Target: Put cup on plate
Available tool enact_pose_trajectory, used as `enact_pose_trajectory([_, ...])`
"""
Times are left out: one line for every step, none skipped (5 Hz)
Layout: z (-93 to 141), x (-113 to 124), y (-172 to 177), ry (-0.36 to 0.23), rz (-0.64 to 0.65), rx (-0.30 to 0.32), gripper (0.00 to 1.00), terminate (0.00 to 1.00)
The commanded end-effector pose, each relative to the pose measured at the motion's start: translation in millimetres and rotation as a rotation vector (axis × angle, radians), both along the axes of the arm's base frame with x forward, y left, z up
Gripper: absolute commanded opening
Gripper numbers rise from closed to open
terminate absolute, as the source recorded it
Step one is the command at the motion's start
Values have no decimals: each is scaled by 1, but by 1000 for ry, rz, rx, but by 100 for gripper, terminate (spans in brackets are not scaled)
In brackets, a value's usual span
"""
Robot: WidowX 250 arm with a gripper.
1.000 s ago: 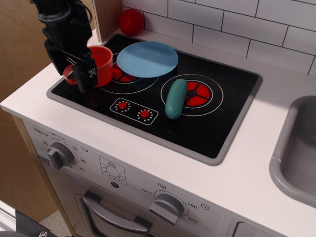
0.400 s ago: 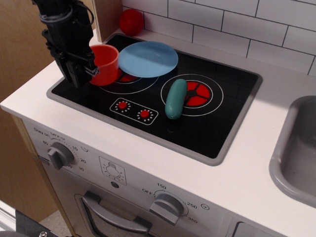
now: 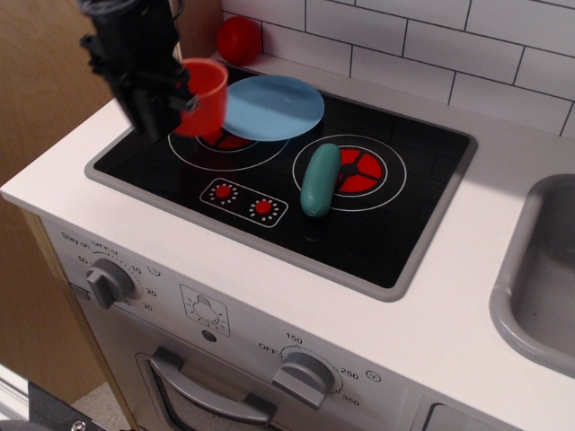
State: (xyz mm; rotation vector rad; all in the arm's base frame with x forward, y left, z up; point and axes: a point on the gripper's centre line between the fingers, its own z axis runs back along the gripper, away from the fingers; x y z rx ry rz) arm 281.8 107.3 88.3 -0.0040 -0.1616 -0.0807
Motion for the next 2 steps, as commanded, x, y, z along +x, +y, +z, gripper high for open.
enact_pose_trajectory([19, 41, -18, -72, 80, 18, 0, 0])
enact_pose_trajectory([14, 52, -27, -72, 101, 18, 0, 0])
